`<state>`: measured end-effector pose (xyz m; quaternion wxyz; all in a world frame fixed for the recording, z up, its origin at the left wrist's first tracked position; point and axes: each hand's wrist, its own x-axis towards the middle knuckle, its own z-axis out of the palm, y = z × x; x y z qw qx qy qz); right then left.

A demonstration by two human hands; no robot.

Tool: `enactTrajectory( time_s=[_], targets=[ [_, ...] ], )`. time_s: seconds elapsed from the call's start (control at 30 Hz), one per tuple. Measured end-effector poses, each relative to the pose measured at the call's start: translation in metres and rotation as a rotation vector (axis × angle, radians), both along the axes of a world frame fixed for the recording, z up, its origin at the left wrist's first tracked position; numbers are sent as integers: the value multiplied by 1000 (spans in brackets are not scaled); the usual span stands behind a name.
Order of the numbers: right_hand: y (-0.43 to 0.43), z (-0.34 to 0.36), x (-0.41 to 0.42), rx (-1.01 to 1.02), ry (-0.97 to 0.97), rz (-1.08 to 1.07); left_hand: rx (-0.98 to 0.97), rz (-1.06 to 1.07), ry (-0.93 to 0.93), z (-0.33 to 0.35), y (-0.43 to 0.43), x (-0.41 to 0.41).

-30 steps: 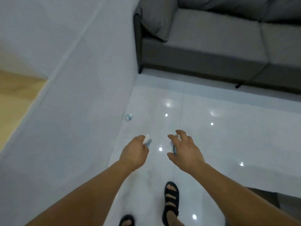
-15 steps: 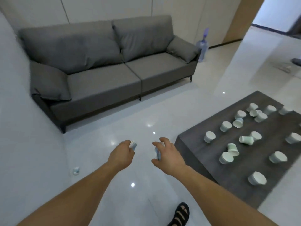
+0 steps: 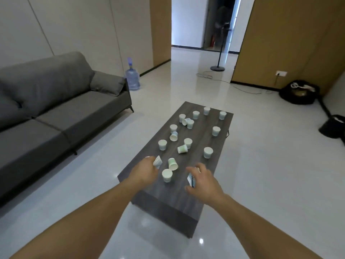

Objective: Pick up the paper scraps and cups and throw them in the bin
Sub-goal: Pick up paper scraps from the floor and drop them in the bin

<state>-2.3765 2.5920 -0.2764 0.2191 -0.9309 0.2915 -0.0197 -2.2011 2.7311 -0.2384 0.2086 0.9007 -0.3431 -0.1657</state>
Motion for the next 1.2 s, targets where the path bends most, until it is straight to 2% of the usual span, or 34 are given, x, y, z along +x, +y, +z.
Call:
enactTrajectory(
  time_s=[0.37, 0.93, 1.2],
  targets=[
    [-203, 16, -169, -27, -37, -343, -39, -376, -15, 16, -272, -141],
    [-504, 13, -262, -15, 15, -731, -74, -763, 54, -12, -648, -223],
    [-671, 2, -327, -31, 7, -817, -38, -858, -10, -12, -818, -282]
  ],
)
